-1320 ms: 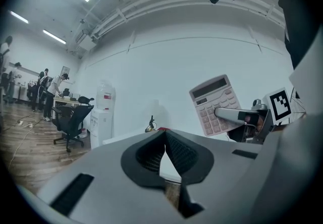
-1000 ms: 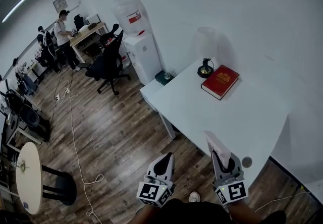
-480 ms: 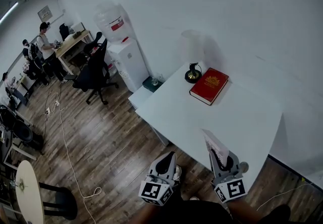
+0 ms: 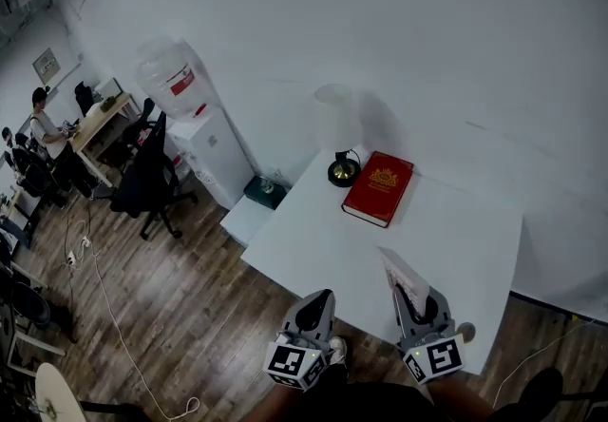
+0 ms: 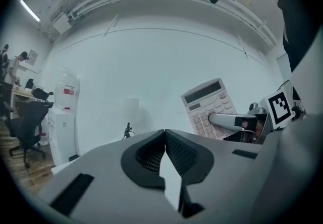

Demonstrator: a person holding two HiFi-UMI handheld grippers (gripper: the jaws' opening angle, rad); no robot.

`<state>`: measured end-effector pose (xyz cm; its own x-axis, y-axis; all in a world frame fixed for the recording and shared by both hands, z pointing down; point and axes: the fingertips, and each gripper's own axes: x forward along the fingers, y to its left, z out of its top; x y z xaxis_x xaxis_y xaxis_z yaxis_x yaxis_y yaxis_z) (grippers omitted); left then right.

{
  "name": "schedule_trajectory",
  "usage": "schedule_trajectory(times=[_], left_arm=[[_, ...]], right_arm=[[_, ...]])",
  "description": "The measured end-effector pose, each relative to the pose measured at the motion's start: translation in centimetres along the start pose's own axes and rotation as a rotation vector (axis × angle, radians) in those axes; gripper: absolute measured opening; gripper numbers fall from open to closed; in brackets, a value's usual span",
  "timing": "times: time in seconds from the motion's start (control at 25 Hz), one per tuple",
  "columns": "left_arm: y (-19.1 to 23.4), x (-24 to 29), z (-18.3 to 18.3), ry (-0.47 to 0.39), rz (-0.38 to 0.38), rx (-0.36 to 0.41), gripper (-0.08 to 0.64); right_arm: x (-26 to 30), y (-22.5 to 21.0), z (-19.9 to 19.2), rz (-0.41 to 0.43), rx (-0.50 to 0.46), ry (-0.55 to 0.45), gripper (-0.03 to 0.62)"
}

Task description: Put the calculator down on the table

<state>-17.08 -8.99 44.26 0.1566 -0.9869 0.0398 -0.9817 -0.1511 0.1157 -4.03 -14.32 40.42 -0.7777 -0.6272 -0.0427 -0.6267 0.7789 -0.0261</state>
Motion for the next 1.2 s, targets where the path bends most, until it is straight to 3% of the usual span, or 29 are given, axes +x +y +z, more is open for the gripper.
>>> schedule_trajectory(times=[0.44,0.84,1.2], left_arm=[[4.6,6.8,0.3,0.036,-0.161,0.000,0.020],[4.5,12.2,-1.0,0.043,-0.337,-0.007,0.020],[2.8,14.4,-3.3,0.113,-0.381,-0.026,0.020]], right_arm=[[5.4,-1.7,0.0,-0.158,-0.023,-0.002,0.089],[7.2,-4.5,-1.7,-0.319,-0.003,0.021,0.089],[7.1,-7.2,-4.3,-0.346,0.090,0.079,0.089]])
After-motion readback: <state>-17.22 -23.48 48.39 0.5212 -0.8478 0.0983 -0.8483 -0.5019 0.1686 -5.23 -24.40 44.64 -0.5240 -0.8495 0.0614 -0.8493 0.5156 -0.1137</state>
